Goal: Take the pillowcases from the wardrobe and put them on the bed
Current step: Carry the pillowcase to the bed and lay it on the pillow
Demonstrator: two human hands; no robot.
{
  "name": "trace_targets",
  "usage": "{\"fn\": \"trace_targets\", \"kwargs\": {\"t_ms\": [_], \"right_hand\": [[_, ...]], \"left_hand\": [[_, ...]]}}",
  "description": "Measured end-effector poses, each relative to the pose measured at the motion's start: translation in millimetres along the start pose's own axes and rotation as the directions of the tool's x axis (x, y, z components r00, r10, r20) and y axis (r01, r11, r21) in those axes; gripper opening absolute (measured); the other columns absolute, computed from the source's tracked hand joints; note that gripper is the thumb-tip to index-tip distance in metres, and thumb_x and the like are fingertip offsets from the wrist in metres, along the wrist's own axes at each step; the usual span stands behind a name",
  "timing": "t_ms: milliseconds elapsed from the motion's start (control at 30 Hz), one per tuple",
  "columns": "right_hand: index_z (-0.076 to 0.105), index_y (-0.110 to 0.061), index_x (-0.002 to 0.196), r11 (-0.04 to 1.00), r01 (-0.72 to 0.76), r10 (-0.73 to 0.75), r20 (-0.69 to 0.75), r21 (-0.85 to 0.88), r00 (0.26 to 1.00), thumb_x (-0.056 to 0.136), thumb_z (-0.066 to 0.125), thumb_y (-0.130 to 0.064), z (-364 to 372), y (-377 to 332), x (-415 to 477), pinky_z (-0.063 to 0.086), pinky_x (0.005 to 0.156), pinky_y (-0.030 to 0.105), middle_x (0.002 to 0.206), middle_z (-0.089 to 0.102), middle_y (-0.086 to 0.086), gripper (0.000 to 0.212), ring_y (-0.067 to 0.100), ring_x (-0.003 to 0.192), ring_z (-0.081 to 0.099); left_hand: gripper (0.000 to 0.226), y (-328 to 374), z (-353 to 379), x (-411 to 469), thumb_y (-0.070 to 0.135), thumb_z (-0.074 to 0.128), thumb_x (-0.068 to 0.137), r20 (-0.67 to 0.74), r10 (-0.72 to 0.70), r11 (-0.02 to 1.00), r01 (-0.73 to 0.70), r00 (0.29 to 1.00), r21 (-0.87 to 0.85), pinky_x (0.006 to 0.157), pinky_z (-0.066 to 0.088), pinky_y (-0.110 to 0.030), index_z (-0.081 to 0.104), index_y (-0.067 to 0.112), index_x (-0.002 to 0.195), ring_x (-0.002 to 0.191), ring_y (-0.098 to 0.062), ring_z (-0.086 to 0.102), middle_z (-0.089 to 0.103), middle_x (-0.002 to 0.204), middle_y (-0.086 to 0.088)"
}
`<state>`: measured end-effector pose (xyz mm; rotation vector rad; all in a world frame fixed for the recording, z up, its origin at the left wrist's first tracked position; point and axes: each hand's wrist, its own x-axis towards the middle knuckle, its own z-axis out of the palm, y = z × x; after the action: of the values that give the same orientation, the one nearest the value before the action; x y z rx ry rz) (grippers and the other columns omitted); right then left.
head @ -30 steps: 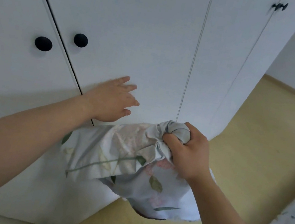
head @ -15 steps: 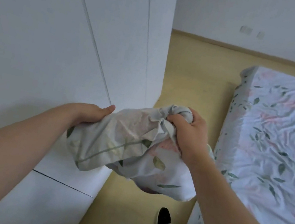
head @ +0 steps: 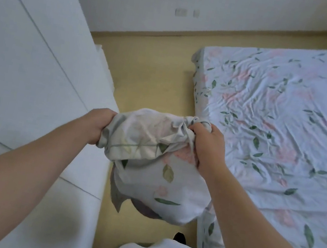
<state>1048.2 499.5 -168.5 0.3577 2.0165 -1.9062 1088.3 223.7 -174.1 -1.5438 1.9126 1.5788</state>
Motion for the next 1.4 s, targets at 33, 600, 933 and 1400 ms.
{"fn": "trace_targets", "kwargs": {"t_ms": [33, 600, 933, 1400], "right_hand": [[0.069, -0.022, 0.082, 0.998, -0.055, 0.055, -0.017, -0.022, 0.998, 0.079, 0.056, -0.030, -5, -1, 9, 0.057, 0.093, 0.055, 0.089, 0.071, 0.007, 0.015, 0.031, 0.093, 0.068], [0.062, -0.004, 0.121, 0.674, -0.543, 0.694, -0.179, 0.501, 0.697, 0.109, 0.037, -0.026, -4, 66, 36, 0.057, 0.067, 0.041, 0.084, 0.063, 0.011, 0.035, 0.027, 0.072, 0.060], [0.071, -0.005, 0.097, 0.619, -0.392, 0.626, -0.126, 0.680, 0.769, 0.104, 0.056, -0.025, 23, 69, 12, 0.058, 0.075, 0.039, 0.083, 0.073, 0.012, 0.025, 0.026, 0.076, 0.070], [0.071, -0.007, 0.085, 0.680, 0.108, 0.443, -0.523, 0.725, 0.728, 0.104, 0.051, -0.023, -92, 46, -52, 0.058, 0.058, 0.030, 0.073, 0.074, 0.010, 0.032, 0.023, 0.061, 0.072]], "left_hand": [[0.008, 19, 12, -10, 0.013, 0.065, 0.070, -0.003, 0.065, 0.998, -0.065, 0.998, -0.009, 0.062, 0.042, -0.033, 0.060, 0.014, 0.076, 0.072, -0.024, 0.057, 0.062, 0.077, -0.010], [0.039, 161, 161, 22, 0.021, 0.070, 0.082, 0.369, 0.704, 0.609, -0.783, 0.606, 0.125, 0.073, 0.047, -0.035, 0.058, 0.013, 0.119, 0.094, -0.023, 0.061, 0.063, 0.108, -0.002], [0.033, 184, 193, -14, 0.014, 0.068, 0.074, 0.551, 0.754, 0.495, -0.861, 0.357, -0.120, 0.064, 0.059, -0.034, 0.061, 0.024, 0.105, 0.080, -0.017, 0.067, 0.064, 0.093, 0.005], [0.028, 146, 328, -178, 0.009, 0.060, 0.072, 0.710, 0.704, 0.297, -0.898, -0.023, -0.324, 0.072, 0.053, -0.029, 0.063, 0.019, 0.098, 0.079, -0.005, 0.059, 0.060, 0.082, 0.013]]}}
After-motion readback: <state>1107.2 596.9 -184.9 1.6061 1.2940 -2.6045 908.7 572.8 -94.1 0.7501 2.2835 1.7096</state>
